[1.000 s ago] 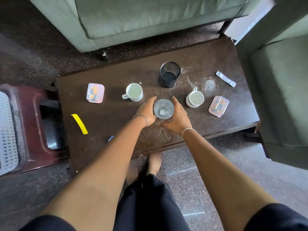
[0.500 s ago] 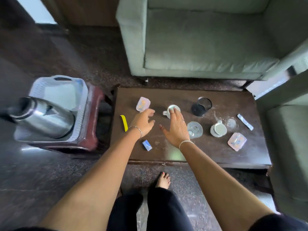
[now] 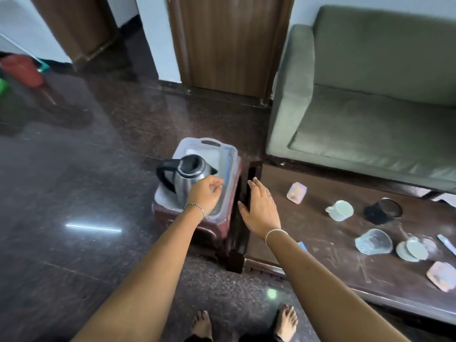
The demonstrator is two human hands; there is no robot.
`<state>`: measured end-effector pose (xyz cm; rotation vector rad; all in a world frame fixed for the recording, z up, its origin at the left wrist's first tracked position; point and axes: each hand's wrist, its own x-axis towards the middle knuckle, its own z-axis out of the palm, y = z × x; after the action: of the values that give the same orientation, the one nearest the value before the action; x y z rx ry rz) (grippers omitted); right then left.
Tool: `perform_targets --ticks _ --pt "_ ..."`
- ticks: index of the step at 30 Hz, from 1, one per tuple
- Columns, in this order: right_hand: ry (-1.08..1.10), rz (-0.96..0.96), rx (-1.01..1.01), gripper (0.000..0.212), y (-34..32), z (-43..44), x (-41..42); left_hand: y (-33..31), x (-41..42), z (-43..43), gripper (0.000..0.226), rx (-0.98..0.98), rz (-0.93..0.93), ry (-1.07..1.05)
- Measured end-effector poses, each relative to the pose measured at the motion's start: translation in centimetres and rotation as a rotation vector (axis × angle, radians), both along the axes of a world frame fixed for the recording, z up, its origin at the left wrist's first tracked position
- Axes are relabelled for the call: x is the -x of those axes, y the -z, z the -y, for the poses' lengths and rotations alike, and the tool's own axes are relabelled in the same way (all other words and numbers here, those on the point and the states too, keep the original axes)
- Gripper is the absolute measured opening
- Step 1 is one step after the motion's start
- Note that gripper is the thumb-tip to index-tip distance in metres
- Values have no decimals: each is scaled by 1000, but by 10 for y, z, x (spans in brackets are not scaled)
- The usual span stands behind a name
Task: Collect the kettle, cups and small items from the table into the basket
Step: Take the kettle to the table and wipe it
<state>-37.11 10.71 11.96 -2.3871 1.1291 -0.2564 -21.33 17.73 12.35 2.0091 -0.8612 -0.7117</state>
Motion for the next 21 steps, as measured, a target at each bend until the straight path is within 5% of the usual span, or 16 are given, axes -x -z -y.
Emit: perform_targets --ticks 11,21 --pt "-137 -9 -62 79 -17 -49 -131 -12 -112 -50 19 -7 167 -101" --pt "-171 -201 10 84 14 -20 -194 21 -172 -4 40 -228 247 104"
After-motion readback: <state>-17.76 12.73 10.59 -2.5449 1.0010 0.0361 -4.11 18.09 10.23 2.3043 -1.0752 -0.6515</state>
